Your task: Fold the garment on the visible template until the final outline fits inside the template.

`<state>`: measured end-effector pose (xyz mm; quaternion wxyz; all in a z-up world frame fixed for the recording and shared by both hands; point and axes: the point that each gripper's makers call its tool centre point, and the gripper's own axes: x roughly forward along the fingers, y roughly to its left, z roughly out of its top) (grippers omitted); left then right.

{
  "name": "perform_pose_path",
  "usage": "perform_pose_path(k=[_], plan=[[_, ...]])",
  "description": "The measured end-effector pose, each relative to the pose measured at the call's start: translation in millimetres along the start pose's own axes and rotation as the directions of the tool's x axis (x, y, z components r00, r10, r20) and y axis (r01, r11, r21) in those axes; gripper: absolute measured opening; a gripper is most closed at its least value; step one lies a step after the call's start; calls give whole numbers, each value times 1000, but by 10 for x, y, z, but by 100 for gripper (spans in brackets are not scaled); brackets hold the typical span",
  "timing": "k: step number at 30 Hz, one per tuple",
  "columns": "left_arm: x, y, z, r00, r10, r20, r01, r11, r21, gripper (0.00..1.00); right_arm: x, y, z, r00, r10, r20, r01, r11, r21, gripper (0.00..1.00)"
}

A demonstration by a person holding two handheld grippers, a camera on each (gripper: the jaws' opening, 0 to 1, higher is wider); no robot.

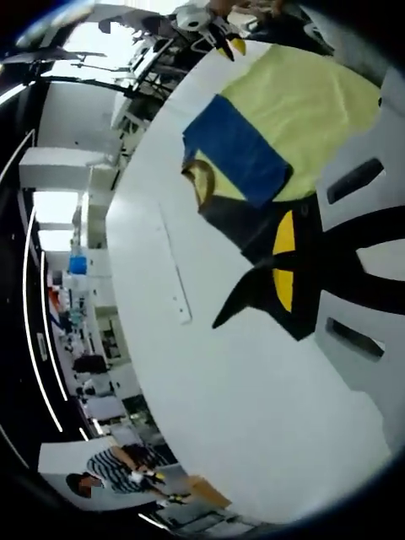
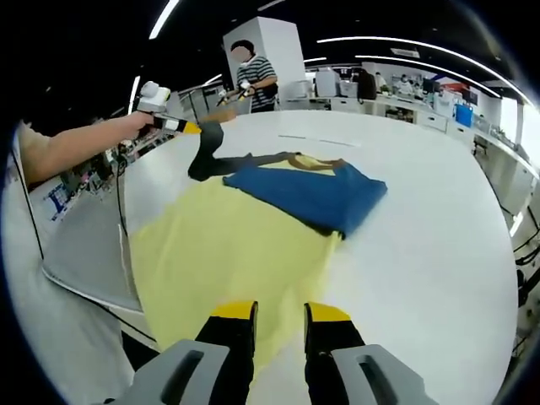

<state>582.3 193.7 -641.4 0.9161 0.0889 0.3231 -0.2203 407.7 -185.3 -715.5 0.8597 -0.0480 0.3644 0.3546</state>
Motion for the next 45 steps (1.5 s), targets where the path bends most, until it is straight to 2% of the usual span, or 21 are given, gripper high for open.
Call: perform_pose_path(k=[11, 18, 31, 37, 45], plan=[[257, -507, 135, 996, -85, -4, 85, 995, 43, 0, -4, -34, -43, 1000, 3, 0, -3, 1000, 11, 18], [365, -766, 207, 992, -127, -5, 127, 990, 57, 0, 1, -51, -76, 1000, 5, 1, -5, 1000, 21, 18], [548, -1275, 409, 978, -210, 12, 209, 976, 66, 0, -9, -70, -123, 1000, 7, 6, -7, 999, 33, 18], [598, -1449, 527, 970, -240, 29, 237, 969, 68, 0, -36, -103, -155, 1000, 3, 6, -3, 999, 40, 18], [725, -1710, 627, 961, -276, 22, 273, 958, 90, 0, -81, -159, -187, 1000, -6, 6, 6, 999, 48, 18]])
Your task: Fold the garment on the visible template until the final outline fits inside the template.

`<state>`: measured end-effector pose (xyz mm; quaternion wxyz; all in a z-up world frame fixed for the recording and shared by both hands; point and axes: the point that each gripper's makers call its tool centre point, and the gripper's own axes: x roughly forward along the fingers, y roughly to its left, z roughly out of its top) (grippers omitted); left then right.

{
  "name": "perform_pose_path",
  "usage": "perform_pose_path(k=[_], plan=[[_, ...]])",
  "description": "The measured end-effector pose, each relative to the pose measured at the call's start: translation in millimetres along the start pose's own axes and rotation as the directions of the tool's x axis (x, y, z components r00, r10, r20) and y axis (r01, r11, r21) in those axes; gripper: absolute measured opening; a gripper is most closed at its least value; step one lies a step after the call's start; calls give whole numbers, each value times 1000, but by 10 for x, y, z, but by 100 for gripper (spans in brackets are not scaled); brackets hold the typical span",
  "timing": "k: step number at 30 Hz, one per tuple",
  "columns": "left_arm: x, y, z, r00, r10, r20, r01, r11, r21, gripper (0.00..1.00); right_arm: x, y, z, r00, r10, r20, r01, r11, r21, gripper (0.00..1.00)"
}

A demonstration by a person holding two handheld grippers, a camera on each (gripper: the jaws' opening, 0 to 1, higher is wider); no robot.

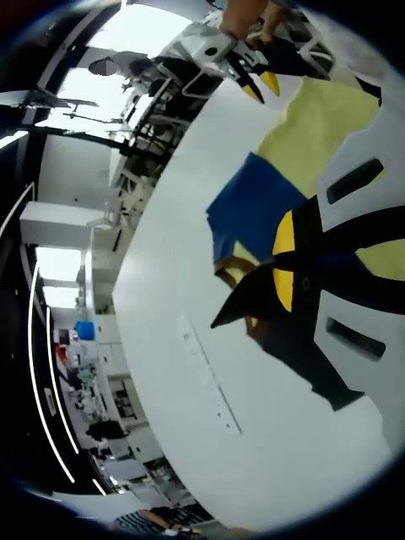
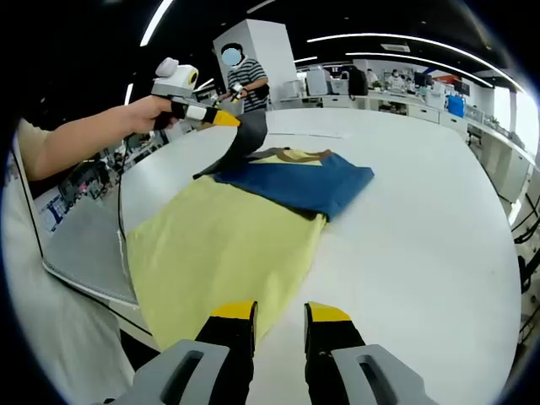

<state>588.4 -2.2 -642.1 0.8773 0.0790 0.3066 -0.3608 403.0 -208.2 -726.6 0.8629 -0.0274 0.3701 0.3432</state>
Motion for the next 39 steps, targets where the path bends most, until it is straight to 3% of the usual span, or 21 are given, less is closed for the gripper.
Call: perform_pose_path(k=[16, 39], plan=[[365, -434, 279, 997, -79, -5, 79, 995, 67, 0, 4, -16, -42, 1000, 2, 4, -2, 1000, 15, 18], [903, -976, 238, 987, -143, -79, 150, 984, 95, 0, -43, -94, -156, 1000, -12, 5, 12, 999, 45, 18]])
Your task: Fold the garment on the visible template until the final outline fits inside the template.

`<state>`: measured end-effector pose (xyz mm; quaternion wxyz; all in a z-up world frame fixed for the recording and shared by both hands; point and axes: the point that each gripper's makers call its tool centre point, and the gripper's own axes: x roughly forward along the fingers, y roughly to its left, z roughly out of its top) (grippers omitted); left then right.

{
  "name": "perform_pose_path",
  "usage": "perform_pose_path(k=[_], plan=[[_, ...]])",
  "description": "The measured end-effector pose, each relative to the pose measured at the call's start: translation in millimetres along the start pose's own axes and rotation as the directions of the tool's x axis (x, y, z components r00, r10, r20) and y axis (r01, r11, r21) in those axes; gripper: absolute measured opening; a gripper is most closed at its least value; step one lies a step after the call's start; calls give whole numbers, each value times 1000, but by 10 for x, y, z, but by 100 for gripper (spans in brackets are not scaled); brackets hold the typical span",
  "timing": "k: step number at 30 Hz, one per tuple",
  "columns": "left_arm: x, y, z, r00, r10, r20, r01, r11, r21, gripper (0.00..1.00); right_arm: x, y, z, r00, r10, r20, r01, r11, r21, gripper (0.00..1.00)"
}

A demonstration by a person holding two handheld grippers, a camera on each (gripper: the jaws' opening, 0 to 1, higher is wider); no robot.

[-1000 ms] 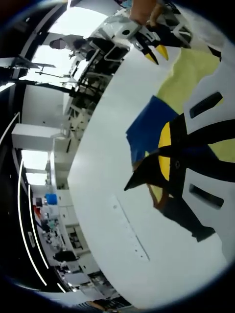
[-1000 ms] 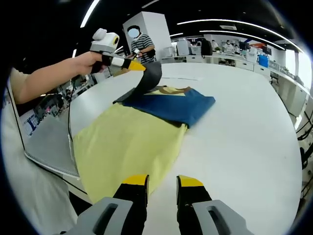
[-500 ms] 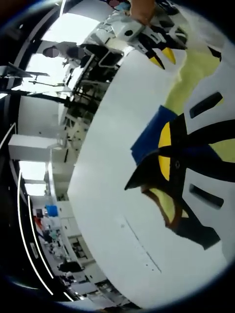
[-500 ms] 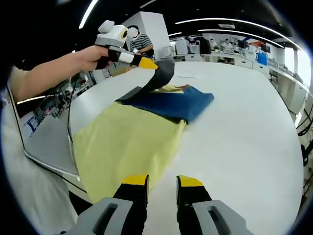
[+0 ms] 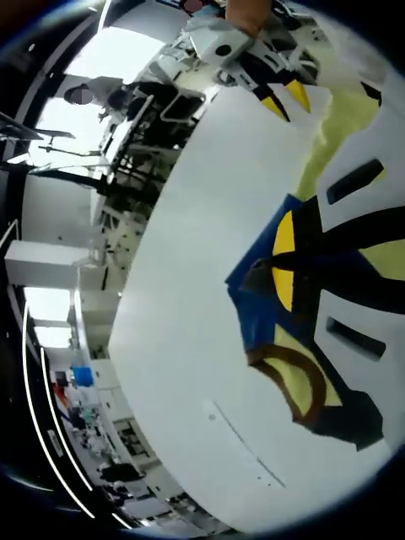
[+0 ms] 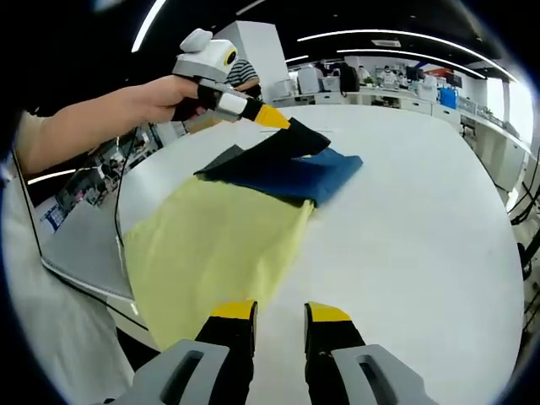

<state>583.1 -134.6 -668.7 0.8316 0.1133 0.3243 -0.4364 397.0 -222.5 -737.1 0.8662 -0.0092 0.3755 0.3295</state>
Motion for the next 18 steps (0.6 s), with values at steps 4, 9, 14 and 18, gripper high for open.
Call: perform_pose_path(k=[4, 9, 14, 18], plan=[[50, -38, 51, 1000, -2, 11, 2, 1000, -8, 0, -22, -32, -14, 1000, -6, 3, 6, 1000, 7, 18], [121, -67, 55, 1000, 1, 6, -1, 1000, -14, 0, -32, -38, -40, 1000, -7, 1, 7, 1000, 11, 18], [195, -144, -5, 1000, -12, -14, 12, 1000, -16, 0, -43, -57, -56, 1000, -9, -4, 9, 1000, 13, 18], [245, -202, -76, 999, -30, -44, 29, 999, -38, 0, -56, -74, -39, 1000, -11, 1, 11, 1000, 13, 18]])
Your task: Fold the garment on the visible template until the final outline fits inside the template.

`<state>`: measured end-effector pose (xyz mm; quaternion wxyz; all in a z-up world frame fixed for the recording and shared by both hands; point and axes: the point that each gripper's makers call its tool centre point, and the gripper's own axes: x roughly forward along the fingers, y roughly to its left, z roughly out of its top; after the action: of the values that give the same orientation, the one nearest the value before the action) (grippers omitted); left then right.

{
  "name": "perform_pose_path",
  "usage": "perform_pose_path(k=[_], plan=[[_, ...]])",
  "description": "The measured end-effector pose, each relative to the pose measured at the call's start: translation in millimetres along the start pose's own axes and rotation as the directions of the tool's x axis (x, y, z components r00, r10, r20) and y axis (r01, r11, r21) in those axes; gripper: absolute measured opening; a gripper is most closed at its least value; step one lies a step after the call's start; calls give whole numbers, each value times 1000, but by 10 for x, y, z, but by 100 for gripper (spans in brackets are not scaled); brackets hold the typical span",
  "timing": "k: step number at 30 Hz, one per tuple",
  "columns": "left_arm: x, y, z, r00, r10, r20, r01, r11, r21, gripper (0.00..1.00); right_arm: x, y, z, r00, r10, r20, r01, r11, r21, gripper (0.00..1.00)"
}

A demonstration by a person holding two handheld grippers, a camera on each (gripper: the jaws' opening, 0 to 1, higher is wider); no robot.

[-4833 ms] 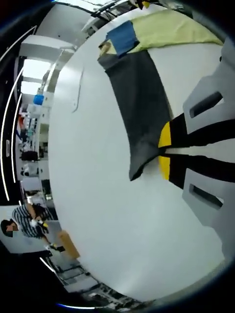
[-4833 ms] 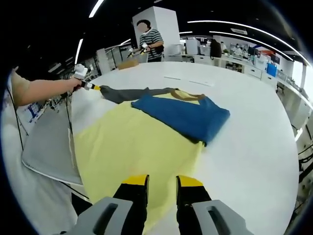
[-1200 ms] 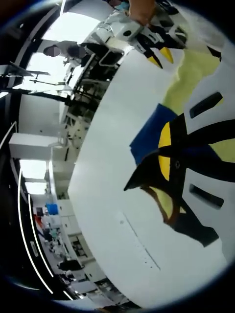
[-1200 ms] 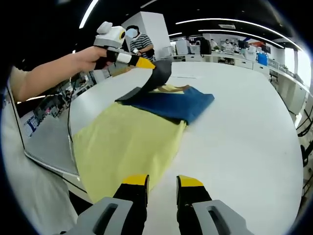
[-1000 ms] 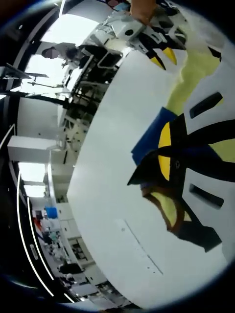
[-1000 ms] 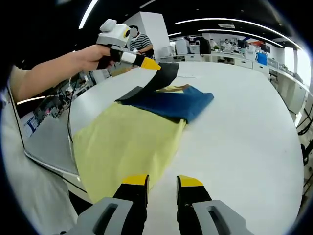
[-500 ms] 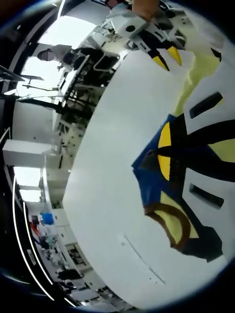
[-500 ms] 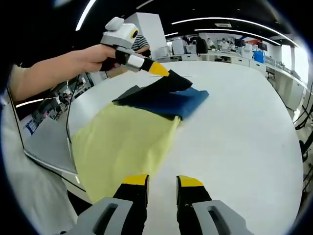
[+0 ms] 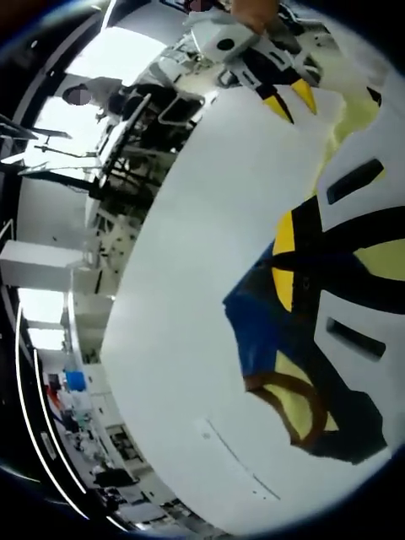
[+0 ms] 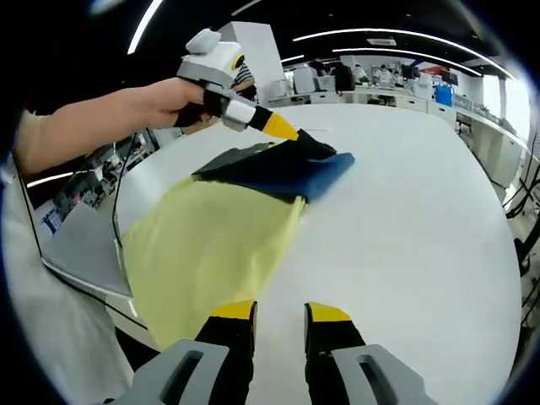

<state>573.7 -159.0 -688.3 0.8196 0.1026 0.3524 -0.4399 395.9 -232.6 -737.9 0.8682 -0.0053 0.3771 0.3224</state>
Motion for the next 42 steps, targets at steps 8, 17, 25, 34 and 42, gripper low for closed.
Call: perform_pose_path(k=[8, 17, 25, 34, 42], plan=[[-42, -62, 81, 999, -15, 38, 16, 1000, -19, 12, -22, 5, 26, 1000, 3, 2, -3, 1000, -5, 19], [-221, 25, -21, 998, -3, 60, 3, 1000, -12, 17, -21, 30, 57, 1000, 9, 4, -9, 1000, -13, 18], [-477, 133, -183, 997, 19, 74, -19, 1000, 6, 23, -18, 51, 95, 1000, 13, 3, -12, 1000, -23, 19], [-795, 251, -385, 993, 49, 105, -49, 999, -4, 33, -16, 95, 123, 1000, 18, 2, -18, 999, -32, 20], [-1136, 344, -678, 989, 75, 129, -70, 996, -48, 37, -15, 133, 115, 1000, 23, -5, -23, 999, -34, 21]])
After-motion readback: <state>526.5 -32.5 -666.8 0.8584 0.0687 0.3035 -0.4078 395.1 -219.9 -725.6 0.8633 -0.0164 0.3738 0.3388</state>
